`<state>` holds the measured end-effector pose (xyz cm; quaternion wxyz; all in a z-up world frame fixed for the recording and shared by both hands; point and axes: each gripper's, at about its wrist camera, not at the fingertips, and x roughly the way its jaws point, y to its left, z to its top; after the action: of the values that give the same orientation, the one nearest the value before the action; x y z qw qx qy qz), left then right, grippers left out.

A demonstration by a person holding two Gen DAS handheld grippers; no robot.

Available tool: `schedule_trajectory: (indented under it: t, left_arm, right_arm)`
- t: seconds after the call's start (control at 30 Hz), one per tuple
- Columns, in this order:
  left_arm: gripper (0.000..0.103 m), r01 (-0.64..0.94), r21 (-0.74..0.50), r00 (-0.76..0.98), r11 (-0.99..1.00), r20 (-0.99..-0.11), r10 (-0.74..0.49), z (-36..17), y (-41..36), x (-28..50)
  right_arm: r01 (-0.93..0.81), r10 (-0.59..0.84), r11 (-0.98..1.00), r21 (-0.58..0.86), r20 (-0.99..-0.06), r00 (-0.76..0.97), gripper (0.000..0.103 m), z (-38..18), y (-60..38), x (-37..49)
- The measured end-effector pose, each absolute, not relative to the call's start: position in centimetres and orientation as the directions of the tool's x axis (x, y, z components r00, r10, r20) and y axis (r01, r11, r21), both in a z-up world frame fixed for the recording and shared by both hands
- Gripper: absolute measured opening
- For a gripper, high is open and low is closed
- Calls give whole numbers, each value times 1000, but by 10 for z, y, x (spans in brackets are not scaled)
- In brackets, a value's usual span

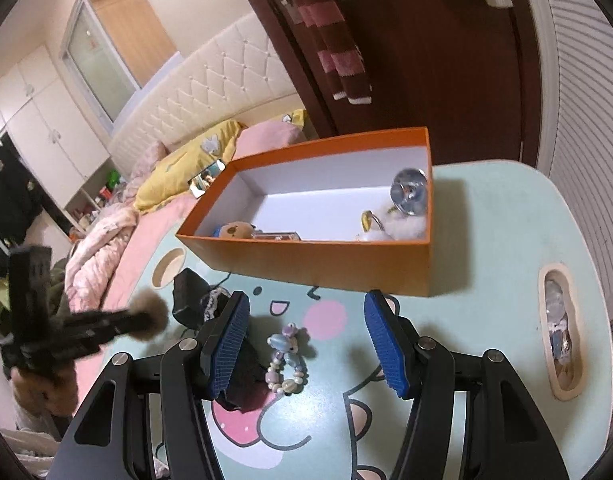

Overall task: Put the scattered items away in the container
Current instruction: 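Carry the pompom out and lower it onto the table with the left tool, then move the silver tin to the table with the right tool while the left tool releases the pompom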

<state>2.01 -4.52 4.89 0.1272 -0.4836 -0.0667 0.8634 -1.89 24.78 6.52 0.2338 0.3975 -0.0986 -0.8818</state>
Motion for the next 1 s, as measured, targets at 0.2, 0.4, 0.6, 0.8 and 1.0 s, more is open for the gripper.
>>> schedule_trajectory:
  t: [0.2, 0.4, 0.6, 0.8, 1.0]
  left_arm:
    - [26, -166, -261, -499, -951, -809, 309, 31, -32, 26]
    - [51, -198, -290, -498, -936, -793, 351, 26, -20, 30]
    - [61, -212, -219, -552, -952, -777, 302, 23, -10, 41]
    - [61, -231, -233, -554, -945, -767, 325, 22, -7, 47]
    - [61, -220, -263, -546, -939, -765, 342, 21, -9, 45]
  right_arm:
    - [363, -473, -880, 308, -655, -589, 59, 80, 243, -20]
    - [404, -388, -902, 153, -699, -600, 42, 102, 234, -42]
    - [398, -225, -917, -19, -799, -558, 40, 116, 231, -90]
    - [527, -105, -836, -157, -895, -433, 40, 103, 211, -126]
    - [615, 65, -714, -336, -905, -419, 36, 81, 182, -144]
